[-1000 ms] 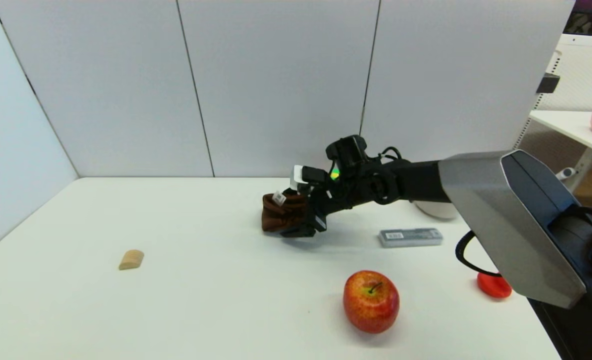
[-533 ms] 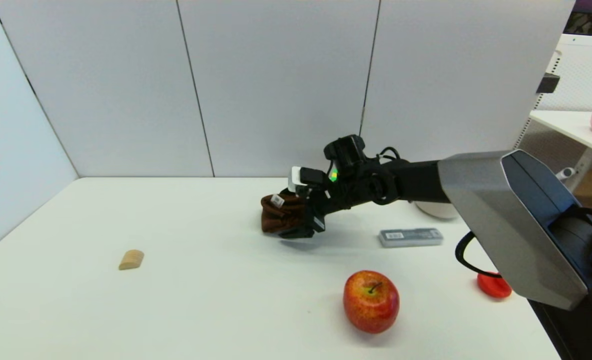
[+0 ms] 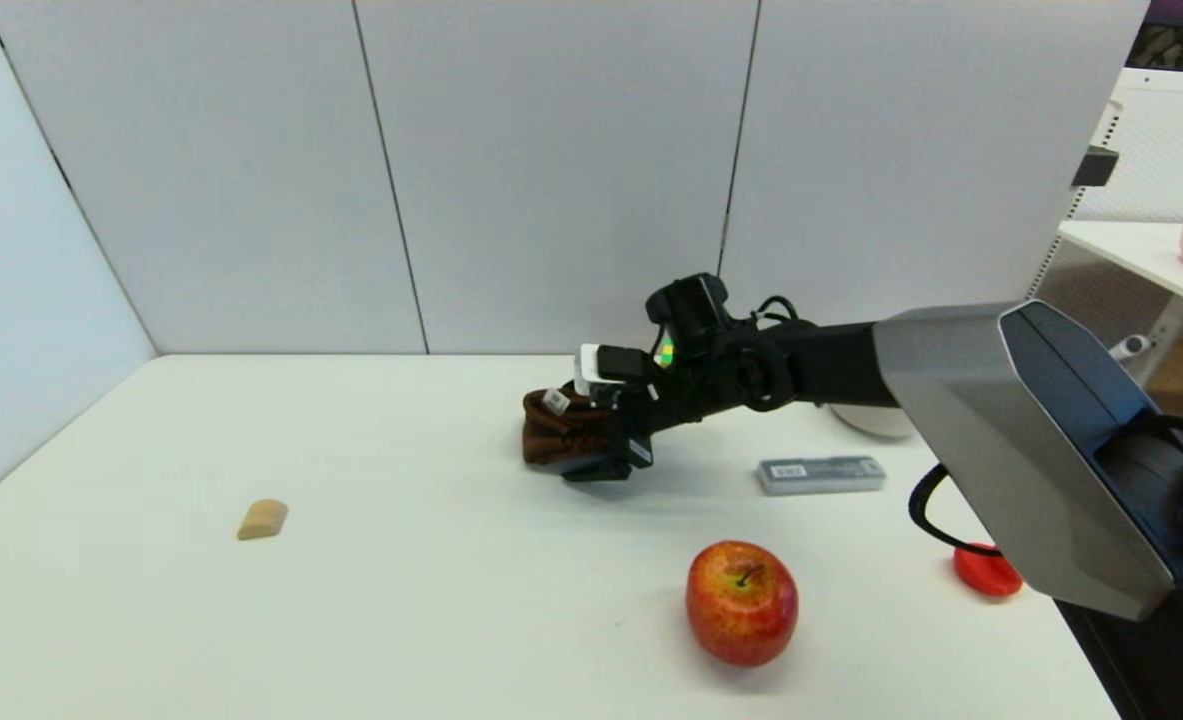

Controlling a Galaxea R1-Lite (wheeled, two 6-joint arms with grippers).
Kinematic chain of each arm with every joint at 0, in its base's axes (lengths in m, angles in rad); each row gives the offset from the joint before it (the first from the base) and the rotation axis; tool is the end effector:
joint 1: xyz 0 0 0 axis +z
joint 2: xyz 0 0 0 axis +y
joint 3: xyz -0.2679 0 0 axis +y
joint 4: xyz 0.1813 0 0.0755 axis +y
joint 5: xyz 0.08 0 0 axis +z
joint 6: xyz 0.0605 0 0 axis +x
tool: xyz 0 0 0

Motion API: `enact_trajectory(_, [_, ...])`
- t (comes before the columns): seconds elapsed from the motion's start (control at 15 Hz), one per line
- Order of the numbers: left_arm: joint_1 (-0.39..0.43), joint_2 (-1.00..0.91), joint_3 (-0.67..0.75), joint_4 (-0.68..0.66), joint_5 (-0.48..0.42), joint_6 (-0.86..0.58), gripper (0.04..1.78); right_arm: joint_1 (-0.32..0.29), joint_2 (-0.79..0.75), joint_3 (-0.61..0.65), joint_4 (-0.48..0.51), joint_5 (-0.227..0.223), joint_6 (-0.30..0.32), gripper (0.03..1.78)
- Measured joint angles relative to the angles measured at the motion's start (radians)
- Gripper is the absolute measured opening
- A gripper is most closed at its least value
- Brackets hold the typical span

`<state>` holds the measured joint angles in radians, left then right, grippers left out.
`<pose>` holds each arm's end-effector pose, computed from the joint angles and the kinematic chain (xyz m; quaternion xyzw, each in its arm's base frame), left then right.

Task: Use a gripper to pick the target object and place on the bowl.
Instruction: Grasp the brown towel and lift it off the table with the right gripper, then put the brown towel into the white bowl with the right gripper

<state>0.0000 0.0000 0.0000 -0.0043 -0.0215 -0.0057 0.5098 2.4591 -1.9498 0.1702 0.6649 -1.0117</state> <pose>0.0539 -0.0013 0.0761 -0.0028 -0.0021 -0.0108 0.9999 0.4202 0.2777 0.0663 -0.3577 0.0375 0.6180 0.6991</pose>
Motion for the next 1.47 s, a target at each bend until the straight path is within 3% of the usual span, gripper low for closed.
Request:
enact_trajectory(0.47, [0.000, 0.000, 0.000, 0.000, 0.000, 0.000, 1.71, 0.001, -0.002, 0.000, 0.018, -0.006, 0.001, 1.70])
enact_trajectory(0.67, [0.000, 0.000, 0.000, 0.000, 0.000, 0.000, 1.71, 0.001, -0.009, 0.000, 0.037, -0.009, 0.001, 1.19])
enact_trajectory(0.93, [0.000, 0.000, 0.000, 0.000, 0.000, 0.000, 1.71, 0.001, -0.013, 0.000, 0.037, -0.005, -0.002, 0.78])
enact_trajectory(1.07, [0.000, 0.000, 0.000, 0.000, 0.000, 0.000, 1.71, 0.000, -0.014, 0.000, 0.037, -0.004, -0.002, 0.27])
enact_trajectory(1.47, [0.000, 0.000, 0.000, 0.000, 0.000, 0.000, 1.71, 0.002, -0.050, 0.001, 0.066, -0.005, 0.001, 0.27])
